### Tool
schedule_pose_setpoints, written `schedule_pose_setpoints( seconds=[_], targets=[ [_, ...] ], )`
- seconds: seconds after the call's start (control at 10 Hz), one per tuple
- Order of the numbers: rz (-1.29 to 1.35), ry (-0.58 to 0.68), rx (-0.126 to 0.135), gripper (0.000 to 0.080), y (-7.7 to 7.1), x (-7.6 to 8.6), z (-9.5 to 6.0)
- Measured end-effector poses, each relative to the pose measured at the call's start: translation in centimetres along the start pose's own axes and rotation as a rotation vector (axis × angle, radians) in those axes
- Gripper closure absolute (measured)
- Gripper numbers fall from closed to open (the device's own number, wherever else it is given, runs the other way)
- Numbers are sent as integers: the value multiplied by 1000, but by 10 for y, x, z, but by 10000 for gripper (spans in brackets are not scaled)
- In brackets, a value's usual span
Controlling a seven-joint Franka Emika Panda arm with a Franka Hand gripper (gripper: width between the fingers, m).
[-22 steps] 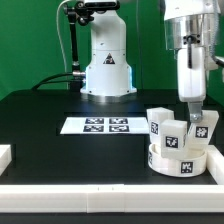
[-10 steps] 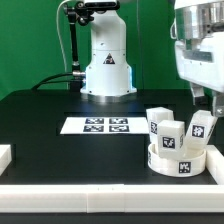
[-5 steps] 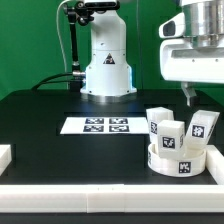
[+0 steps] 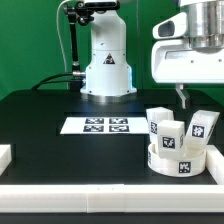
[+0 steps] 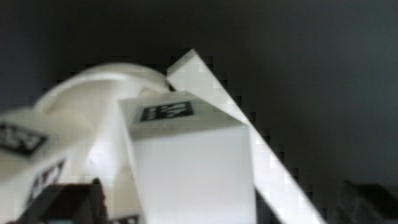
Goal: Assemble stool
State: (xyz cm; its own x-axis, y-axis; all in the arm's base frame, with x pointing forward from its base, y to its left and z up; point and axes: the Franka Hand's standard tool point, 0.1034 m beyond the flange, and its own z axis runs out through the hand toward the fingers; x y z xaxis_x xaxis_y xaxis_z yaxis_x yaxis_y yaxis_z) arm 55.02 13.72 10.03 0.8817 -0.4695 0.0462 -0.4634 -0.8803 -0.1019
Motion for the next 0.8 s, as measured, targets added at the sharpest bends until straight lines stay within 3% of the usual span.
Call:
schedule_pose_setpoints(
  seconds=[0.3,0.8],
  targets=[
    [-402,3,-9,151,-1,-2,1],
    [-728,6,-36,151,6,4,1]
  ],
)
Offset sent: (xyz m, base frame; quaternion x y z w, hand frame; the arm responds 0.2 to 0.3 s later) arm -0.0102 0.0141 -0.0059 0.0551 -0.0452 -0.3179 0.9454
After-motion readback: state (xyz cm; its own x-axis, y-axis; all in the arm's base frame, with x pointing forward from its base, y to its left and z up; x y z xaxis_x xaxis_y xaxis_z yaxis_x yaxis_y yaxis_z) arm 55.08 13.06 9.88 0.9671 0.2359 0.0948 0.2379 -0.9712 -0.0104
